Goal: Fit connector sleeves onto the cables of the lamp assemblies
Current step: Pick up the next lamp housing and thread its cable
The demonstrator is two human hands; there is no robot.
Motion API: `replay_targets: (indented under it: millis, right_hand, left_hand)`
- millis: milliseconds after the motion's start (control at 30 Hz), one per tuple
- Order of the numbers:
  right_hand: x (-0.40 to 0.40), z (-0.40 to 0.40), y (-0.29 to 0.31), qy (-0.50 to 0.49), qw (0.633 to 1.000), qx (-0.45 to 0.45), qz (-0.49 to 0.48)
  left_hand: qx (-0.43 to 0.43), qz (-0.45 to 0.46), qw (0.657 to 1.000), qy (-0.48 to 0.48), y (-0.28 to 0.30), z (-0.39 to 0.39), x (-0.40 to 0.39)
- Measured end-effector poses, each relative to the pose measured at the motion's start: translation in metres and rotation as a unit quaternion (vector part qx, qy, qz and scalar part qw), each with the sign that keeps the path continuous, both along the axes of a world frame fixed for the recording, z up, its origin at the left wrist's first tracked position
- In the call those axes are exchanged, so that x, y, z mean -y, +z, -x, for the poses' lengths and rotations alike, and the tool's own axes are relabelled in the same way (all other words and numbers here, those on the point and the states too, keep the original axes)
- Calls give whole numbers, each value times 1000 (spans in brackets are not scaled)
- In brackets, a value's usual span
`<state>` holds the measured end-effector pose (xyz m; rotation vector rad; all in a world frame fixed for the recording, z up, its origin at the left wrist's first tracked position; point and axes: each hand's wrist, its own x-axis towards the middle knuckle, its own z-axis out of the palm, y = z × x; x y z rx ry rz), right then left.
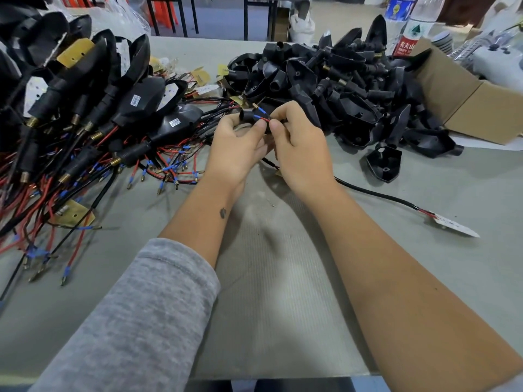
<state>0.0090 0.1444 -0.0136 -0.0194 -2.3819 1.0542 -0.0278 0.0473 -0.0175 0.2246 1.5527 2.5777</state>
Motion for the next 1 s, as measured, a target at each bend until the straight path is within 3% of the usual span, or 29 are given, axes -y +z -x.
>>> replay_targets:
  millis: [267, 633, 867, 1000]
  right_hand:
    - [3, 2, 0, -57, 998, 3, -28]
    - [1, 6, -1, -49, 998, 43, -9]
    - [-4, 5, -1, -41, 996, 0, -84]
    - [-8, 7, -1, -41, 998, -33, -42]
  left_hand:
    - [-3, -4, 1000, -1, -2, 0, -1]
    - [-41, 9, 999, 5, -1, -2, 1]
    - [-22, 78, 997, 18, -4, 4, 6]
    - [-3, 73, 997, -6, -2, 4, 5]
